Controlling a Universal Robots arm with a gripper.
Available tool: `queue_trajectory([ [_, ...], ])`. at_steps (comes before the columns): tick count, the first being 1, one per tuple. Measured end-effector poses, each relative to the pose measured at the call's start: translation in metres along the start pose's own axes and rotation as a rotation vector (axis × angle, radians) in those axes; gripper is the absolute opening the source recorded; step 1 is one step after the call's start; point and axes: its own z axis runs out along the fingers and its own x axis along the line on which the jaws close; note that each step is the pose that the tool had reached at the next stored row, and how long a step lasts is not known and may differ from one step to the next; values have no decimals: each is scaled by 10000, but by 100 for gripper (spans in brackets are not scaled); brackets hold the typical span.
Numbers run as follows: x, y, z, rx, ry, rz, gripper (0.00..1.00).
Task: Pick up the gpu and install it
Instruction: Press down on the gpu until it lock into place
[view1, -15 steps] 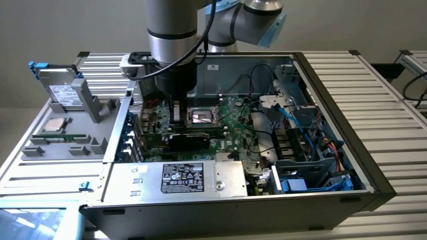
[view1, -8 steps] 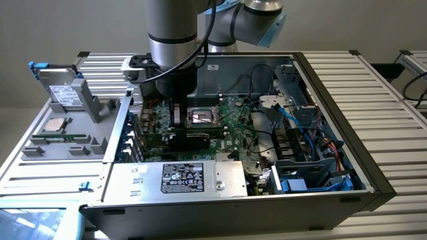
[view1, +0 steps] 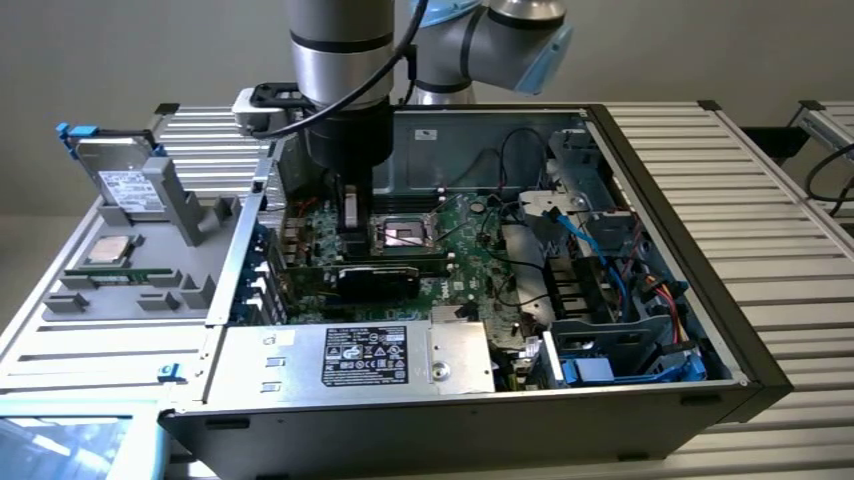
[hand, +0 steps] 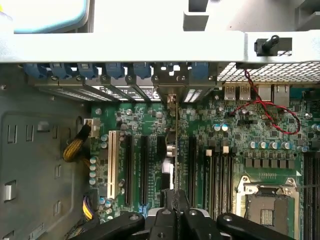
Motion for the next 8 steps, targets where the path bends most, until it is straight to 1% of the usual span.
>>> queue_trajectory([
  [2, 4, 2, -73, -12, 1, -2, 12],
  [8, 5, 2, -80, -17, 2, -5, 12],
])
